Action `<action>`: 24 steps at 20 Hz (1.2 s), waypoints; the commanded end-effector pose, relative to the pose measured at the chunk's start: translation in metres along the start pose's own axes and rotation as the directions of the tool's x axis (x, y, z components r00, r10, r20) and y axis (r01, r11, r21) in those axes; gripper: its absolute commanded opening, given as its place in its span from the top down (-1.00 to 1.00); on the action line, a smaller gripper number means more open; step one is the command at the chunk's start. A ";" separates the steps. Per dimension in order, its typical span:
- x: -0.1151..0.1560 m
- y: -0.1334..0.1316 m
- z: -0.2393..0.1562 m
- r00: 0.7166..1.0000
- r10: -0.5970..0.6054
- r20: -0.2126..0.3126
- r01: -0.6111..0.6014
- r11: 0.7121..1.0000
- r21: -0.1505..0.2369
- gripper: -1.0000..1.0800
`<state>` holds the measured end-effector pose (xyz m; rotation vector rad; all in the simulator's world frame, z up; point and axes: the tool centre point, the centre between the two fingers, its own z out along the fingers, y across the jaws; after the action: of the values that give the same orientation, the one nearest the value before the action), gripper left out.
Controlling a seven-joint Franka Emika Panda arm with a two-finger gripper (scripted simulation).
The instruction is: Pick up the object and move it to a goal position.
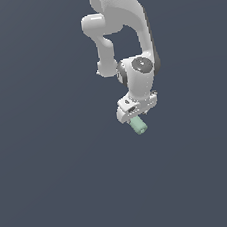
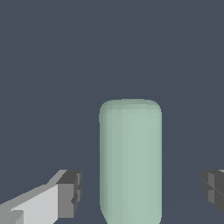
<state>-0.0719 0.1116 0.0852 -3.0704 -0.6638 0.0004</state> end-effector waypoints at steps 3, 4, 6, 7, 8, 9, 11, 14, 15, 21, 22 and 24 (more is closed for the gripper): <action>-0.001 -0.001 0.017 1.000 -0.003 0.000 0.003 1.000 0.000 -0.92; -0.001 -0.001 0.022 1.000 -0.003 0.000 0.003 1.000 0.000 -0.92; -0.002 -0.001 0.032 1.000 -0.005 0.000 0.005 1.000 0.000 -0.92; -0.002 -0.001 0.036 1.000 -0.005 0.000 0.005 1.000 0.000 -0.92; -0.001 -0.001 0.039 1.000 -0.005 0.000 0.005 1.000 0.000 -0.92; -0.001 -0.001 0.042 1.000 -0.005 0.000 0.005 1.000 0.000 -0.92; -0.001 -0.001 0.045 1.000 -0.006 0.000 0.006 1.000 0.000 -0.92; -0.001 -0.001 0.046 1.000 -0.006 0.000 0.006 1.000 0.000 1.00; -0.001 -0.001 0.046 1.000 -0.006 0.000 0.006 1.000 0.000 1.00; -0.001 -0.001 0.046 1.000 -0.006 0.000 0.006 1.000 0.000 1.00; -0.001 -0.001 0.046 1.000 -0.006 0.000 0.006 1.000 0.000 1.00; -0.001 -0.001 0.045 1.000 -0.006 -0.001 0.006 1.000 -0.001 1.00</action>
<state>-0.0730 0.1127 0.0400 -3.0686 -0.6731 -0.0019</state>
